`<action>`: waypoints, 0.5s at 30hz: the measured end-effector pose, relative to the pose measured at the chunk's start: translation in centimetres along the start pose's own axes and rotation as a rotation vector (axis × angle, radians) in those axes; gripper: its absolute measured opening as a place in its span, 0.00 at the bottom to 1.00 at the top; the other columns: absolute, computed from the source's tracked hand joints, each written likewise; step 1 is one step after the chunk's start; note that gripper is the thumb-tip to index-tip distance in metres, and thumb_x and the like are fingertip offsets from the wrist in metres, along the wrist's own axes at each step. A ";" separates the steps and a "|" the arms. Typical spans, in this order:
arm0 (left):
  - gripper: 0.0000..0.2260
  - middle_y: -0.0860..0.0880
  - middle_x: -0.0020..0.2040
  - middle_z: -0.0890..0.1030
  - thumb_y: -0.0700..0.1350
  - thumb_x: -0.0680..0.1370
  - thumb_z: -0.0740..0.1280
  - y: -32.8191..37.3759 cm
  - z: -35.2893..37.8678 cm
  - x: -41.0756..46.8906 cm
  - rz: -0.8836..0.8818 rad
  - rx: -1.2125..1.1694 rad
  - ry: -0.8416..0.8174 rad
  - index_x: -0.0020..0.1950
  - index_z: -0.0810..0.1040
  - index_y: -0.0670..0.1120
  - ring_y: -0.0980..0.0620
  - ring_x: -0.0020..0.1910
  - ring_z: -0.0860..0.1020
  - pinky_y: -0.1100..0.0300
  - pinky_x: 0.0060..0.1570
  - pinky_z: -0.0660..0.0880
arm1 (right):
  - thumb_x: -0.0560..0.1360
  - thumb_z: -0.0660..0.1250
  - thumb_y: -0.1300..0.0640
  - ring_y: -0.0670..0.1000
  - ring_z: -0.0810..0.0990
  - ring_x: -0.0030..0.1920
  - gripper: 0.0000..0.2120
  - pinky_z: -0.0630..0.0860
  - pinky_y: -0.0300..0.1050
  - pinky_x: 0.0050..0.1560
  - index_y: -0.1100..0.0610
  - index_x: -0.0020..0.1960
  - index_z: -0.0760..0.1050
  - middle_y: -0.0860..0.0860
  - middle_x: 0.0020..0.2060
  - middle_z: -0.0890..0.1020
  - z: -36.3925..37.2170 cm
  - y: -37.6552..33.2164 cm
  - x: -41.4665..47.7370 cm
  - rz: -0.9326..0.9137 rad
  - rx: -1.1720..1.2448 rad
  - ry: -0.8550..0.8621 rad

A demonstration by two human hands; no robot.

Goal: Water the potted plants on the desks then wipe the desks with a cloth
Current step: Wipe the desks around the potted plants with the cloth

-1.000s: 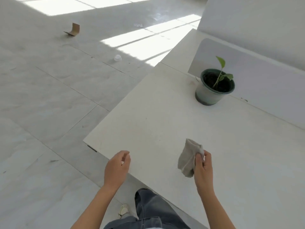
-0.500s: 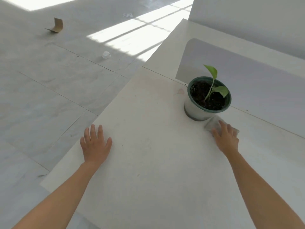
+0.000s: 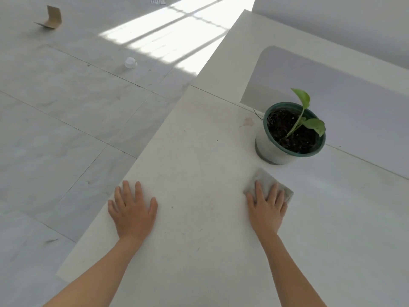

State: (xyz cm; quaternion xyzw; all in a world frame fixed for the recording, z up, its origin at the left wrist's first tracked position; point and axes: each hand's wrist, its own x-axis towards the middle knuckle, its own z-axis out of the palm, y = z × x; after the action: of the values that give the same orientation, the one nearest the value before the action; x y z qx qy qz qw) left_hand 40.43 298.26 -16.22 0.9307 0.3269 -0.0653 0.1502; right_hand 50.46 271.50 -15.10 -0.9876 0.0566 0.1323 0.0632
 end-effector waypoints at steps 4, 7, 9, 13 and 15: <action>0.29 0.32 0.65 0.72 0.55 0.71 0.52 0.4 -0.4 0.3 -0.004 0.006 -0.074 0.63 0.73 0.38 0.29 0.63 0.70 0.32 0.57 0.66 | 0.77 0.48 0.41 0.62 0.47 0.74 0.27 0.46 0.57 0.73 0.46 0.74 0.48 0.61 0.75 0.50 0.3 -5.4 1.2 -0.192 -0.032 -0.026; 0.28 0.32 0.64 0.73 0.55 0.71 0.53 0.3 -0.7 0.3 -0.014 0.017 -0.125 0.63 0.73 0.38 0.30 0.61 0.72 0.32 0.55 0.68 | 0.76 0.48 0.40 0.63 0.48 0.74 0.29 0.46 0.58 0.72 0.47 0.74 0.46 0.63 0.74 0.51 -0.4 -8.5 5.4 -0.278 -0.035 -0.015; 0.28 0.32 0.64 0.73 0.55 0.72 0.53 0.1 -0.7 0.3 -0.014 0.036 -0.136 0.63 0.73 0.39 0.30 0.62 0.72 0.32 0.55 0.68 | 0.76 0.51 0.41 0.62 0.44 0.74 0.30 0.43 0.57 0.73 0.46 0.74 0.43 0.62 0.75 0.47 -1.3 -10.1 8.8 -0.266 -0.025 -0.062; 0.27 0.33 0.63 0.74 0.54 0.71 0.53 0.0 -0.7 0.6 -0.020 0.049 -0.133 0.63 0.74 0.39 0.32 0.61 0.73 0.33 0.55 0.69 | 0.76 0.52 0.40 0.61 0.39 0.74 0.29 0.39 0.58 0.72 0.43 0.73 0.45 0.60 0.75 0.43 -3.0 -12.4 13.3 -0.168 0.044 -0.152; 0.28 0.33 0.64 0.74 0.54 0.71 0.53 -0.1 -0.6 0.9 -0.026 0.049 -0.125 0.63 0.73 0.39 0.32 0.62 0.72 0.33 0.55 0.69 | 0.76 0.51 0.40 0.60 0.38 0.74 0.28 0.38 0.58 0.72 0.43 0.73 0.47 0.58 0.75 0.42 -2.8 -13.1 13.4 -0.162 0.029 -0.165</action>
State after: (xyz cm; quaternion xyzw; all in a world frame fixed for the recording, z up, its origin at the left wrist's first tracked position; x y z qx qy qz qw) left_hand 41.12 299.04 -15.82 0.9239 0.3273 -0.1333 0.1469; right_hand 65.72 282.71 -14.54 -0.9737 -0.0268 0.2068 0.0921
